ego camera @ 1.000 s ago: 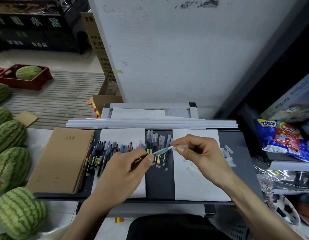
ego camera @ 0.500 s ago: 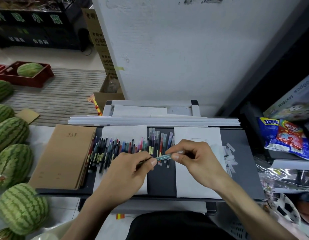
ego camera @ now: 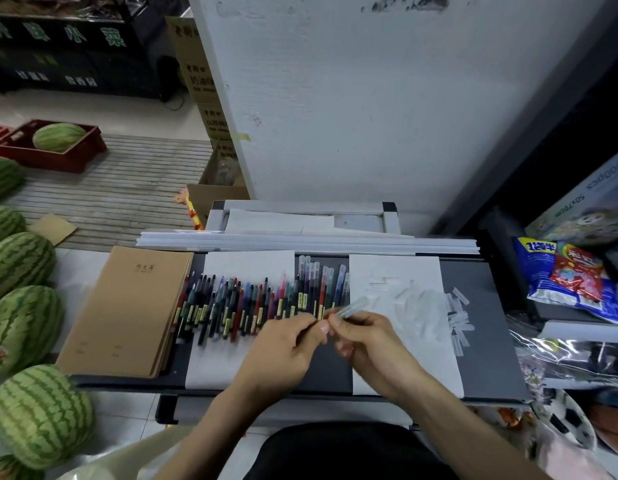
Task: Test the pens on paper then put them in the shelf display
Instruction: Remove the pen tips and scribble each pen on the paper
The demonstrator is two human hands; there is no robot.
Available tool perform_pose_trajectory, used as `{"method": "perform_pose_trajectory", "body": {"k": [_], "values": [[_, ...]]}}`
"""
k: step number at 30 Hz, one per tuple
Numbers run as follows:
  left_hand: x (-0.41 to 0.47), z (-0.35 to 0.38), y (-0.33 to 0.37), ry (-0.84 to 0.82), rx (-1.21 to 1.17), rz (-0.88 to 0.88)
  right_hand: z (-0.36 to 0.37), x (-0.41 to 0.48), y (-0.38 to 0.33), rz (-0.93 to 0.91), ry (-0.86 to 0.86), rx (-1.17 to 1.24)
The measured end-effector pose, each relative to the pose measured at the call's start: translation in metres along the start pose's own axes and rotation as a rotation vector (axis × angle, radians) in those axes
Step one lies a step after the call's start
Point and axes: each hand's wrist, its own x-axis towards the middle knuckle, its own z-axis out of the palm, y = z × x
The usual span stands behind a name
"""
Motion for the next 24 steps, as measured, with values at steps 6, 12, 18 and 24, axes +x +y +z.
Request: {"method": "perform_pose_trajectory", "body": {"k": [6,12,18,24], "values": [[0.005,0.017,-0.033,-0.099,0.134,-0.204,-0.029,0.03,0.015,0.096,0.164,-0.546],[0.031,0.007,-0.074,0.068,0.383,-0.379,-0.07,0.088,-0.008,0.115,0.368,-1.136],[0.069,0.016,-0.08,-0.008,0.55,-0.47,-0.073,0.126,0.002,0.165,0.38,-1.335],[0.078,0.028,-0.086,-0.041,0.616,-0.499,-0.066,0.131,0.014,0.151,0.427,-1.328]]}}
